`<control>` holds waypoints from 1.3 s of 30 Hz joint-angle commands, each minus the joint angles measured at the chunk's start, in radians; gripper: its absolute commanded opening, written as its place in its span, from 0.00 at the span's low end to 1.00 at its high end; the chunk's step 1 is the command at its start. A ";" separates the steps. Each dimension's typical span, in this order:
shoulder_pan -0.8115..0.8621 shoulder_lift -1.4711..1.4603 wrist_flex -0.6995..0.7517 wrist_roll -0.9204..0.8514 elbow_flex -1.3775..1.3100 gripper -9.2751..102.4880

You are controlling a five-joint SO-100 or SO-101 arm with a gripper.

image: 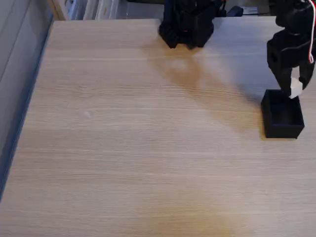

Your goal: Pick a white block and place it in the black box.

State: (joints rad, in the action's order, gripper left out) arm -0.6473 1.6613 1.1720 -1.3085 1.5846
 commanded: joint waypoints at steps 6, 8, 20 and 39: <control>0.011 0.040 -0.014 -0.009 -0.028 0.25; 0.017 0.060 -0.014 -0.023 -0.015 0.23; 0.206 0.505 -0.087 -0.161 0.466 0.08; 0.594 1.350 -0.048 -0.400 1.355 0.08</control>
State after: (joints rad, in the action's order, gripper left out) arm -0.0997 2.9590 1.1152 -1.7104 2.8931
